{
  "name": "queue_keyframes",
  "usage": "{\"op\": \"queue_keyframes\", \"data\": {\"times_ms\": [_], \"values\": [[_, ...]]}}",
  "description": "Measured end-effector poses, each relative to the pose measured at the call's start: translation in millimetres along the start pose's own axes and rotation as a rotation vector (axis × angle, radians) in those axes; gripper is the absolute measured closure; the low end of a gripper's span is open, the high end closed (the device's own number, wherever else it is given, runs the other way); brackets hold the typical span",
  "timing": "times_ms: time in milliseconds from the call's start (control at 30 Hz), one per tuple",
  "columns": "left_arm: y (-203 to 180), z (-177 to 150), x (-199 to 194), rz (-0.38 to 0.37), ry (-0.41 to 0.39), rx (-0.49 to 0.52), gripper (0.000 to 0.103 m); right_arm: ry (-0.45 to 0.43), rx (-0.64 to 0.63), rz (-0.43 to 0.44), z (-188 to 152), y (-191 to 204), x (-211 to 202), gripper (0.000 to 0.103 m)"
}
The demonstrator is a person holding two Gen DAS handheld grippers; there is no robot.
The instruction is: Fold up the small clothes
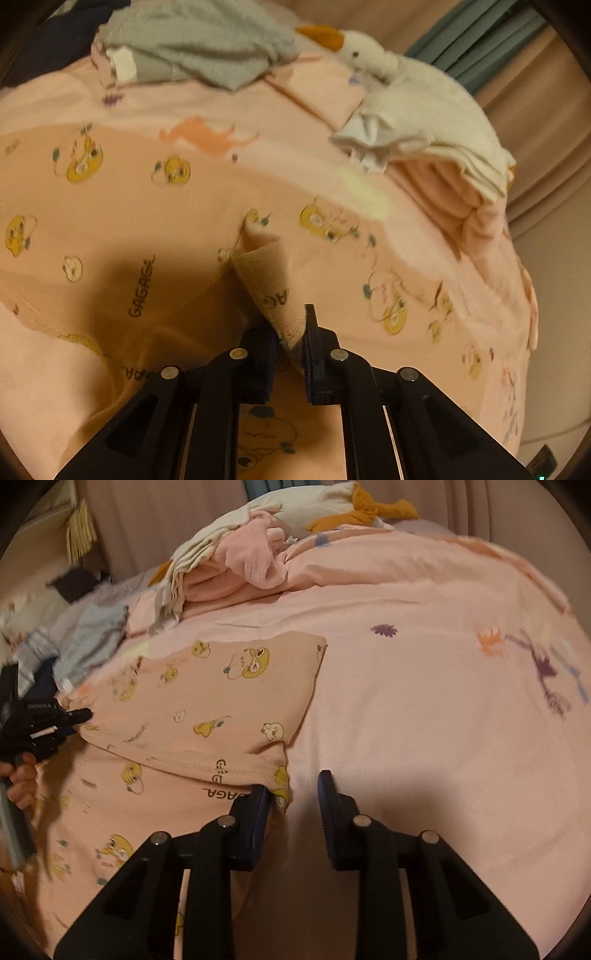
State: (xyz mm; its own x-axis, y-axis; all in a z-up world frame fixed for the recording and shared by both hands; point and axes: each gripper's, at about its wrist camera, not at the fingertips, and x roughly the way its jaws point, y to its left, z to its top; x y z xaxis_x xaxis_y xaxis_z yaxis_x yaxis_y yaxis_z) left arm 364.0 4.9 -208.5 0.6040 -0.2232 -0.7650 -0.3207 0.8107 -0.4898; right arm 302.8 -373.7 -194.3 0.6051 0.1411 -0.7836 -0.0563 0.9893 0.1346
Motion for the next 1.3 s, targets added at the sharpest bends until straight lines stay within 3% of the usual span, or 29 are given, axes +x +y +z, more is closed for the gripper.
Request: {"op": "queue_keyframes", "data": {"times_ms": [67,100,133,167,267,333,367,433,500,567,600,700,767,800,833,967,1100,1200,1267,1300], "values": [[3,3,-8,-0.028,0.003,-0.011,0.09,0.004,-0.018,-0.012,-2,4,0,0.074],[5,4,-15,-0.035,0.011,-0.012,0.077,0.008,-0.01,0.01,-1,1,0,0.069],[5,5,-24,-0.032,0.016,-0.001,0.057,0.016,0.003,0.044,0,-3,-1,0.063],[5,8,-37,-0.016,0.008,0.016,0.049,0.033,0.026,0.086,-1,-9,-5,0.062],[12,16,-77,-0.007,-0.093,0.025,0.04,0.077,0.117,0.116,3,-19,-29,0.06],[18,20,-100,-0.004,-0.139,0.059,0.028,-0.024,0.156,0.174,6,-20,-51,0.063],[23,21,-107,0.018,-0.156,0.073,0.028,-0.107,0.154,0.244,7,-17,-61,0.065],[40,23,-114,0.1,-0.18,0.074,0.029,-0.136,0.124,0.276,9,-6,-59,0.075],[63,26,-115,0.15,-0.179,0.04,0.029,-0.087,0.085,0.192,8,6,-36,0.082],[94,30,-115,0.179,-0.153,-0.02,0.03,0.045,0.07,0.079,0,11,1,0.091],[111,31,-116,0.183,-0.143,-0.06,0.03,0.045,0.074,0.08,-1,10,3,0.091],[156,36,-124,0.188,-0.135,-0.167,0.031,-0.033,0.12,0.158,4,3,-25,0.087],[182,39,-134,0.165,-0.15,-0.241,0.031,-0.107,0.184,0.226,3,-8,-43,0.077],[197,41,-139,0.149,-0.157,-0.291,0.031,-0.124,0.212,0.233,3,-14,-46,0.068],[210,42,-144,0.124,-0.169,-0.341,0.031,-0.135,0.239,0.221,3,-19,-46,0.066],[252,47,-146,0.071,-0.198,-0.499,0.031,-0.063,0.33,0.152,-4,-39,-27,0.066],[271,51,-139,0.042,-0.277,-0.546,0.031,-0.022,0.363,0.15,-5,-39,-17,0.066],[260,68,-126,0.158,-0.318,-0.445,0.031,-0.02,0.327,0.114,-4,-34,-18,0.066],[249,82,-116,0.336,-0.319,-0.341,0.054,-0.014,0.303,0.105,-4,-29,-15,0.066],[238,88,-107,0.461,-0.309,-0.298,0.074,-0.011,0.289,0.104,-3,-30,-12,0.066]]}}
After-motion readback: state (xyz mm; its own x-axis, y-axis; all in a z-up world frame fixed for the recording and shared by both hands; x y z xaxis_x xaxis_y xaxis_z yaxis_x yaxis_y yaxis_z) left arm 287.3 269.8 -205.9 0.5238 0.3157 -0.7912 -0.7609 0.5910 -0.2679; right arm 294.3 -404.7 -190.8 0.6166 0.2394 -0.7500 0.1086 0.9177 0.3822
